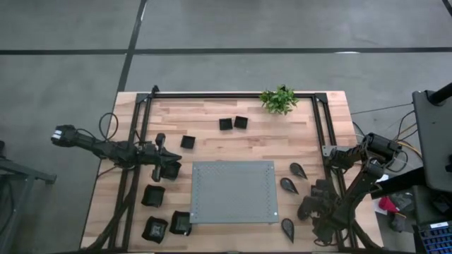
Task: Pick & Place Mini shaped plates
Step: Put the square plate on the shelf, then stack the square plate on top of the square plate on the shelf
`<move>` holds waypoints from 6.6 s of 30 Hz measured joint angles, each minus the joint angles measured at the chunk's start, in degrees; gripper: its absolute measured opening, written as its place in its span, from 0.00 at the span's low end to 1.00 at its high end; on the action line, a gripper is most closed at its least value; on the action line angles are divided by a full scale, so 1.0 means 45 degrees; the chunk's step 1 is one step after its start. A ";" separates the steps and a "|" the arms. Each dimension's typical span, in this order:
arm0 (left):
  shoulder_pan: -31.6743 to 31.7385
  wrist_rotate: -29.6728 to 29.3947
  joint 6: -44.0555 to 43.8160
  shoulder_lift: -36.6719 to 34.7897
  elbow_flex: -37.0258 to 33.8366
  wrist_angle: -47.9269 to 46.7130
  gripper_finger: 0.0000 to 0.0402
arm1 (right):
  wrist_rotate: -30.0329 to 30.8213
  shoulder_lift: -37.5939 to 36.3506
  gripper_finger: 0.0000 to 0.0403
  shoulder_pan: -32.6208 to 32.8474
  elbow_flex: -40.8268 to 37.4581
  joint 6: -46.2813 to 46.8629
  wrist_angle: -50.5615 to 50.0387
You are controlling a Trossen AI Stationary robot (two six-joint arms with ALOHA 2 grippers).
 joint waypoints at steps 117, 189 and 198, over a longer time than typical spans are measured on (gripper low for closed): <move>-0.0003 0.0000 0.0000 0.0019 0.0002 -0.0029 0.00 | 0.5746 0.1165 0.20 -0.6640 0.9450 -1.0258 -0.1775; -0.0003 0.0000 0.0000 0.0015 -0.0003 -0.0102 0.00 | -0.4531 0.2011 0.14 -2.1356 1.0869 -2.3117 -0.0118; -0.0003 0.0000 -0.0002 0.0015 -0.0003 -0.0102 0.00 | -0.4316 0.2006 0.29 -2.0982 0.9763 -2.2427 0.1497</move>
